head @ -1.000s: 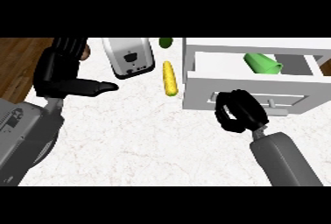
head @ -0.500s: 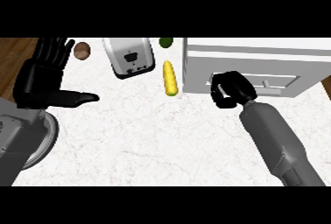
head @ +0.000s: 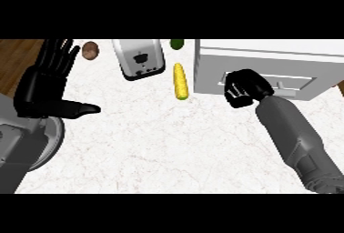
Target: Pick up the cup, place it into the drawer and close the drawer
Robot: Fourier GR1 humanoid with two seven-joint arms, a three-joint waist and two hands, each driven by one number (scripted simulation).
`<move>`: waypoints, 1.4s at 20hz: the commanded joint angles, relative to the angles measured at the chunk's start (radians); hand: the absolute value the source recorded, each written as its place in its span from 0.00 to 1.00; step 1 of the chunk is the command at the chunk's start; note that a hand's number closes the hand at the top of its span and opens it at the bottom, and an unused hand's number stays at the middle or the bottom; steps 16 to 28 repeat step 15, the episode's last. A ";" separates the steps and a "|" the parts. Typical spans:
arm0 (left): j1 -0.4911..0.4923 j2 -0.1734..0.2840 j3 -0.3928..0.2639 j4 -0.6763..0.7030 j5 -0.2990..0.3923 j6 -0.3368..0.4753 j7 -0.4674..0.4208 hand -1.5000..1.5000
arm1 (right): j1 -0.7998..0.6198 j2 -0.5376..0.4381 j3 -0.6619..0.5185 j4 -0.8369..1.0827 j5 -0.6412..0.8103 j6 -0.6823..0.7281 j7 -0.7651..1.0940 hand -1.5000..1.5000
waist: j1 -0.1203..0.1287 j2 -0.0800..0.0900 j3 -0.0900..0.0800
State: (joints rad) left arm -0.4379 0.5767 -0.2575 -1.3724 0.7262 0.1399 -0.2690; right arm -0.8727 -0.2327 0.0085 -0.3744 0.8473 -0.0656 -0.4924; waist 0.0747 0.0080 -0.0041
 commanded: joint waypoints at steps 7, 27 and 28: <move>0.034 -0.025 -0.014 0.008 -0.010 -0.055 -0.041 0.00 | -0.113 -0.118 -0.103 0.098 -0.061 0.030 0.008 1.00 | 0.044 0.044 0.008; 0.014 -0.048 -0.019 0.018 -0.016 -0.045 -0.030 0.00 | -0.108 -0.109 -0.126 0.105 -0.082 0.011 -0.031 1.00 | 0.048 0.048 0.009; 0.014 -0.048 -0.019 0.018 -0.016 -0.045 -0.030 0.00 | -0.108 -0.109 -0.126 0.105 -0.082 0.011 -0.031 1.00 | 0.048 0.048 0.009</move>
